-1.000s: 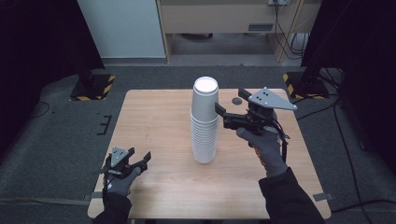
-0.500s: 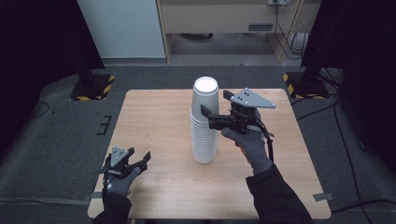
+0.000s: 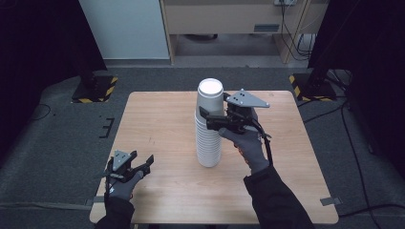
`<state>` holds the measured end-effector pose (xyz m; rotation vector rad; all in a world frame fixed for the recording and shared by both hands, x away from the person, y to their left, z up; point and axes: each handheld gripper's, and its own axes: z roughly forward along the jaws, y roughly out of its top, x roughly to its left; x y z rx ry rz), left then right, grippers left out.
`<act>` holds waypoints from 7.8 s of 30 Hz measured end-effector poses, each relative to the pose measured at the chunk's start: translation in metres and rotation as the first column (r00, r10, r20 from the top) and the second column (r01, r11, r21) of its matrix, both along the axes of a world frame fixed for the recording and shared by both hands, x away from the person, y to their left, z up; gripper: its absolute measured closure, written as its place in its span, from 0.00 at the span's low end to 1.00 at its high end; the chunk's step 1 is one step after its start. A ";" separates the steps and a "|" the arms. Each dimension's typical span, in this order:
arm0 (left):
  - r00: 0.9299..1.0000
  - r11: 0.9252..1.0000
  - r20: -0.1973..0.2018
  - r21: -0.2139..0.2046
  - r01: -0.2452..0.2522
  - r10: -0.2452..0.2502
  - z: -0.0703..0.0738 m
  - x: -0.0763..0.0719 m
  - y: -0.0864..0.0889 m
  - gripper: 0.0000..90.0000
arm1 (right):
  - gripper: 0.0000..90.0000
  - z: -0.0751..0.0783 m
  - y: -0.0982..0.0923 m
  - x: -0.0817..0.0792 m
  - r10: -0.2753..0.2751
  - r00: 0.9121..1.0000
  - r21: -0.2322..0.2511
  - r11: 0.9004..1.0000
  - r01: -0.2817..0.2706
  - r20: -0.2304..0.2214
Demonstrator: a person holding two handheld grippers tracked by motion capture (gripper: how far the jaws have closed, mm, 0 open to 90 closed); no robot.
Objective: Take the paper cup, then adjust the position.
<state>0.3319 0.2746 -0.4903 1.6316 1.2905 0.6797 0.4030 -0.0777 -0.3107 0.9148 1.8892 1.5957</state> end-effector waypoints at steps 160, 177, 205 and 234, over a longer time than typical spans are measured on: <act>0.986 0.992 0.108 0.001 0.127 -0.126 0.012 -0.009 -0.031 0.32 | 0.17 -0.094 -0.145 -0.066 -0.134 0.961 0.320 0.924 0.209 -0.242; 0.972 0.982 0.139 0.013 0.187 -0.187 0.017 -0.016 -0.050 0.32 | 0.17 -0.109 -0.153 -0.069 -0.120 0.940 0.421 0.871 0.254 -0.319; 0.931 0.946 0.166 0.030 0.324 -0.325 0.020 -0.025 -0.097 0.35 | 0.17 -0.121 -0.149 -0.075 -0.056 0.915 0.519 0.809 0.276 -0.399; 0.895 0.914 0.188 0.039 0.405 -0.405 0.026 -0.028 -0.134 0.38 | 0.17 -0.126 -0.148 -0.074 -0.022 0.901 0.563 0.774 0.290 -0.433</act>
